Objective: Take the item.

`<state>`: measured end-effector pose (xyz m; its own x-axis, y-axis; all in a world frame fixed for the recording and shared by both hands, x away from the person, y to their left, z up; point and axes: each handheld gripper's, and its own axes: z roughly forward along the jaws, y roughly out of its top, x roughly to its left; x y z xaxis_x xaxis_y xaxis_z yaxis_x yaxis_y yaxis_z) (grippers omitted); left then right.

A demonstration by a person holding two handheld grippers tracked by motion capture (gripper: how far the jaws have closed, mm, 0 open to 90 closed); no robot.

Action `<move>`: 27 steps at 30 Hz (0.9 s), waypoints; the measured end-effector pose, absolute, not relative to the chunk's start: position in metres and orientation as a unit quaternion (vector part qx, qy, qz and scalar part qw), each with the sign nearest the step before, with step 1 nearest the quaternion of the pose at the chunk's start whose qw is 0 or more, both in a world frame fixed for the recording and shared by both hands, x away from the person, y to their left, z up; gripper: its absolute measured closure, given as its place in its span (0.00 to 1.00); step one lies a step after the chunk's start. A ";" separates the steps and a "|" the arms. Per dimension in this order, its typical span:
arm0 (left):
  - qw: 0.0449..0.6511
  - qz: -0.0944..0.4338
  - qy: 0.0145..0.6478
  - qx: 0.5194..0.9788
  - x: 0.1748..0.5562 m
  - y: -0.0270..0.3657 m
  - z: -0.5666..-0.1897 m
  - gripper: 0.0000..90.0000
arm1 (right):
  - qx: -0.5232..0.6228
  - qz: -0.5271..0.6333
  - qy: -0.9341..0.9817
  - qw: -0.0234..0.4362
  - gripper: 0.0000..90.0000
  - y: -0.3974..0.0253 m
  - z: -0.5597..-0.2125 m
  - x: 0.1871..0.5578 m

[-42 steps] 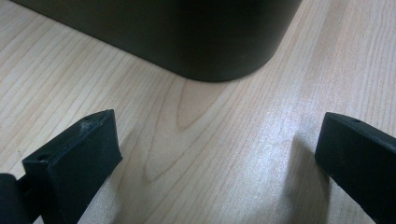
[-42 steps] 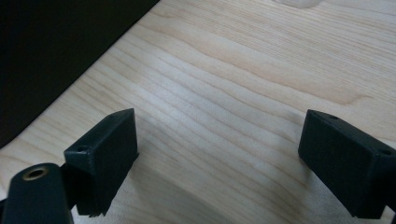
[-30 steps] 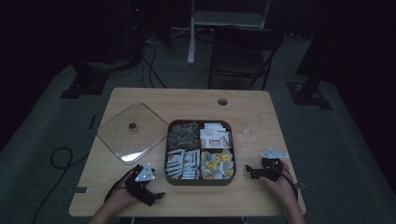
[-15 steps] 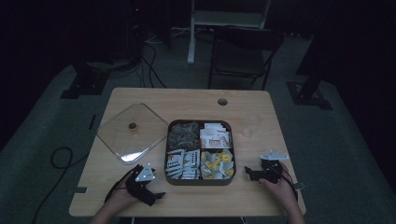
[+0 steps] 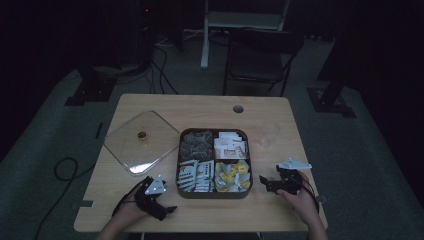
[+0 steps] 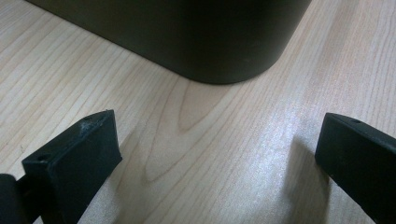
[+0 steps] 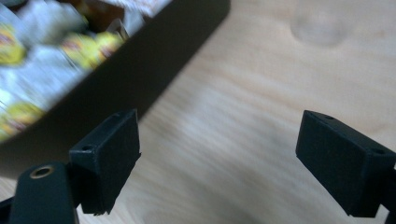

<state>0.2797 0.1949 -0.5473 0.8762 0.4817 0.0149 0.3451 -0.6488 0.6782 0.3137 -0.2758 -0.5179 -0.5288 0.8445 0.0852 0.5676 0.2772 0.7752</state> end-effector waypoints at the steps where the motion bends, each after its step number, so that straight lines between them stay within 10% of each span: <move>1: 0.351 0.097 0.229 0.903 0.280 0.195 -0.547 0.00 | 0.450 0.405 0.776 0.175 0.15 -0.275 -0.514 0.314; 27: 0.351 0.097 0.229 0.903 0.280 0.195 -0.547 0.00 | 0.319 0.452 0.822 0.133 0.29 -0.208 -0.482 0.328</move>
<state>0.2797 0.1949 -0.5472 0.8762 0.4818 0.0147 0.3454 -0.6488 0.6780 0.3278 -0.2084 -0.4821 -0.7606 0.6455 0.0694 0.4046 0.3877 0.8282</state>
